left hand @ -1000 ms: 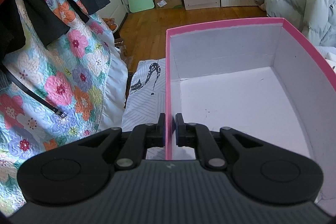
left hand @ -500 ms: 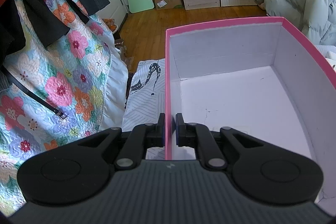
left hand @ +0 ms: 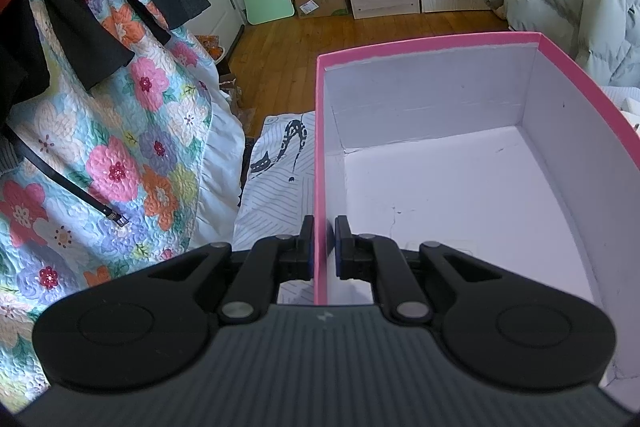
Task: Organize rigid objects
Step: 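Grasp the cream remote with the right gripper and lift it, then carry the cream remote into the pink box and release it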
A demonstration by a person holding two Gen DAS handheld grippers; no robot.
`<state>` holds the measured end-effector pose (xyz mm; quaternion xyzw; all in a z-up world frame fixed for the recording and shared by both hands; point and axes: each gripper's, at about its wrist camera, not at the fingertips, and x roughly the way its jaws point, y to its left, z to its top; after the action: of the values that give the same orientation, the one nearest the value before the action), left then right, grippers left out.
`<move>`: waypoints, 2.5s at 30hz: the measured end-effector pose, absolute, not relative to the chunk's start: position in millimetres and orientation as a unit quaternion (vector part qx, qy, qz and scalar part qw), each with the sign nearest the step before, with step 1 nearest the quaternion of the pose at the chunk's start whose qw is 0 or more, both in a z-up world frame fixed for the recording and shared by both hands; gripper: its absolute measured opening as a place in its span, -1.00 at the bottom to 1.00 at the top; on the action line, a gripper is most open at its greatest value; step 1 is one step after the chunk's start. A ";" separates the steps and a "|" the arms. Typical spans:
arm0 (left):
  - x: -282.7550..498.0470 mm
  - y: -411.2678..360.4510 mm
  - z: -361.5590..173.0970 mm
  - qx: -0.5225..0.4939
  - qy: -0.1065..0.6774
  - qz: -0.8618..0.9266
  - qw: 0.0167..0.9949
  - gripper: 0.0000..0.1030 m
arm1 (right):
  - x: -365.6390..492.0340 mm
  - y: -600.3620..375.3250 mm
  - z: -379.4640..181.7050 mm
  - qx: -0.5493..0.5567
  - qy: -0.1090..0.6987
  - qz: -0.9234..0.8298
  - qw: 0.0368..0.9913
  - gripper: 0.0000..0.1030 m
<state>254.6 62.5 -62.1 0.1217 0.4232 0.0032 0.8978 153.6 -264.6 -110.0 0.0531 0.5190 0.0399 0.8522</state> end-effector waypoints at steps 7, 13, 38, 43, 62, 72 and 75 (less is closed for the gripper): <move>256.3 61.9 -61.4 0.120 0.424 0.002 0.898 -0.86 | 164.2 -252.7 -118.4 0.007 0.496 0.038 0.867 0.25; 255.9 63.5 -62.0 0.115 0.424 0.001 0.898 -0.85 | 158.5 -255.6 -116.2 0.029 0.454 0.037 0.890 0.12; 258.8 66.2 -62.0 0.099 0.428 -0.005 0.898 -0.85 | 219.5 -161.7 21.6 0.137 0.323 0.237 0.906 0.12; 259.2 69.3 -61.6 0.090 0.429 -0.008 0.899 -0.85 | 278.9 -130.7 -25.5 0.210 0.422 0.229 0.852 0.12; 259.7 71.6 -61.6 0.086 0.429 -0.010 0.899 -0.85 | 357.4 -59.4 -106.4 0.223 0.571 0.196 0.766 0.15; 260.1 69.6 -61.2 0.088 0.430 -0.006 0.899 -0.85 | 294.3 -119.6 -29.1 0.187 0.456 0.222 0.841 0.24; 260.7 69.2 -61.7 0.091 0.433 -0.005 0.897 -0.85 | 252.9 -150.9 -4.8 0.205 0.359 0.242 0.878 0.49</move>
<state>260.7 69.2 -61.7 0.0909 0.4328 -0.0052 0.8969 252.9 -150.9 -4.8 0.2050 0.3592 0.2422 0.8777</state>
